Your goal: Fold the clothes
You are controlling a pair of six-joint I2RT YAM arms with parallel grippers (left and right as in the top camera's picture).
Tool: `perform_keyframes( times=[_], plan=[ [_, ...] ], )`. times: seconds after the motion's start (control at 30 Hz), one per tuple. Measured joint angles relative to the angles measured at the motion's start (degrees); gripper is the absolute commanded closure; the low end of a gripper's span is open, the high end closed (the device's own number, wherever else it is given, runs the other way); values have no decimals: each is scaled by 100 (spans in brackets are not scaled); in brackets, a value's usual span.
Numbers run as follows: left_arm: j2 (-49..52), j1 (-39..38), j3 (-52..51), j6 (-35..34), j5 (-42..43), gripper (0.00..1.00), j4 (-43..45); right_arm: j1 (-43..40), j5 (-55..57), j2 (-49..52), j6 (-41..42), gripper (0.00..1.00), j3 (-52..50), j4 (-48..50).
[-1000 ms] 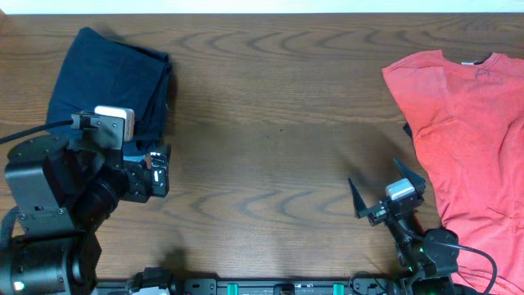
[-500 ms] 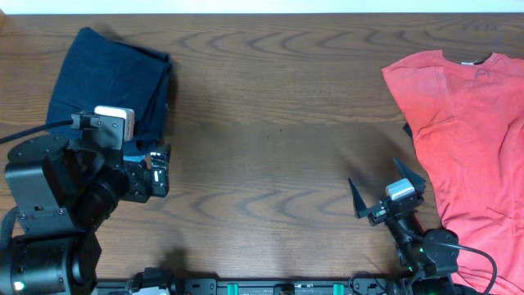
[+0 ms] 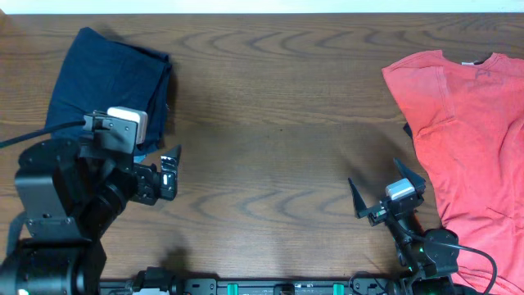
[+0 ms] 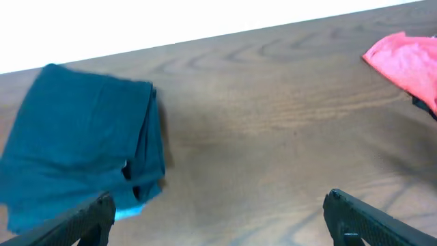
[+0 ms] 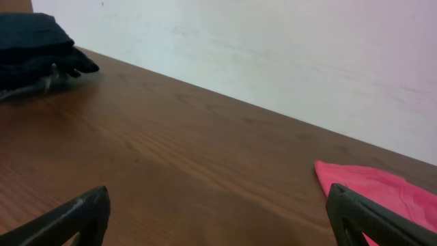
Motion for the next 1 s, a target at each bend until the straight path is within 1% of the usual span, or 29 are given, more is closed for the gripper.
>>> perform_keyframes(
  times=[0.07,0.17,0.23,0.37,0.73,1.0],
  plan=[
    [-162,-42,-286,-2,-15,2,348,0,0,0,0,1,0,0],
    [-518,-92,-940,-4,-17,2,1180,0,0,0,0,1,0,-2],
    [-833,-105,-1443,-7,-26,2,1740,0,0,2,0,1,0,-4],
    [-1591,-105,-2474,-13,-39,2,2472,0,0,0,0,1,0,-7],
    [-3602,-105,-4896,-492,-216,2,3722,0,2,2,2,1,0,-4],
    [-4553,-105,-6395,-579,-321,2,4937,0,0,2,2,1,0,-4]
  ],
)
